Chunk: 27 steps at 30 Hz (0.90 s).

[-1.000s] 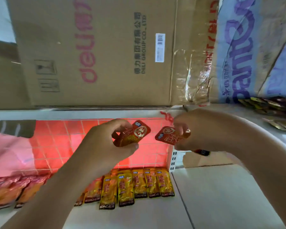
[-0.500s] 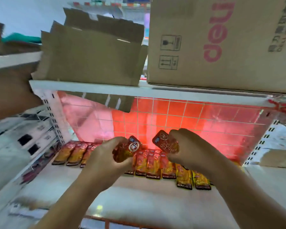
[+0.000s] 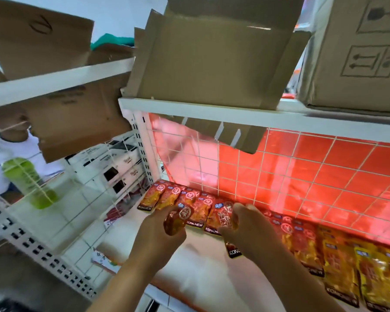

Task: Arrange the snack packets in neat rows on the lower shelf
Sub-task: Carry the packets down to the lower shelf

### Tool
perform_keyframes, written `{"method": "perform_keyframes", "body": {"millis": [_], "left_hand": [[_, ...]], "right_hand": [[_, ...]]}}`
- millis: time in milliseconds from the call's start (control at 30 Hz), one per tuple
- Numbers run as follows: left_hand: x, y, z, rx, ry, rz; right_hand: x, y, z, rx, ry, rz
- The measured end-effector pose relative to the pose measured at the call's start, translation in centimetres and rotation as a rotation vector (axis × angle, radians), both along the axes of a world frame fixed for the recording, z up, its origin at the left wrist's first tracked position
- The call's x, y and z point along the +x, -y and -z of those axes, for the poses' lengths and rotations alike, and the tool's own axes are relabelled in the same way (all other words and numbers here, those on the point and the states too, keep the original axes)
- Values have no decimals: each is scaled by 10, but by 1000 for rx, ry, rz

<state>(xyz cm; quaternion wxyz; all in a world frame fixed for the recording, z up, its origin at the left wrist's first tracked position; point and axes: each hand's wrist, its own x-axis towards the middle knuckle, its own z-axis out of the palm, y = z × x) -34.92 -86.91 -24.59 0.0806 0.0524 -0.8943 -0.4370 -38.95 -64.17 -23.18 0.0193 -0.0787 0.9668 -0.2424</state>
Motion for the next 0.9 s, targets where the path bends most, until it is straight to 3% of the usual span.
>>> {"method": "perform_keyframes", "body": {"millis": [333, 467, 600, 733, 900], "left_hand": [[-54, 76, 45, -269, -39, -70], [-94, 106, 63, -317, -69, -22], [-124, 127, 82, -317, -145, -24], [-142, 138, 93, -180, -81, -46], [-156, 147, 108, -189, -24, -4]], "right_hand": [[-36, 81, 29, 104, -83, -26], [-51, 116, 39, 99, 40, 68], [-63, 149, 47, 151, 177, 147], [-69, 177, 54, 156, 167, 217], [-82, 200, 59, 166, 156, 289]]}}
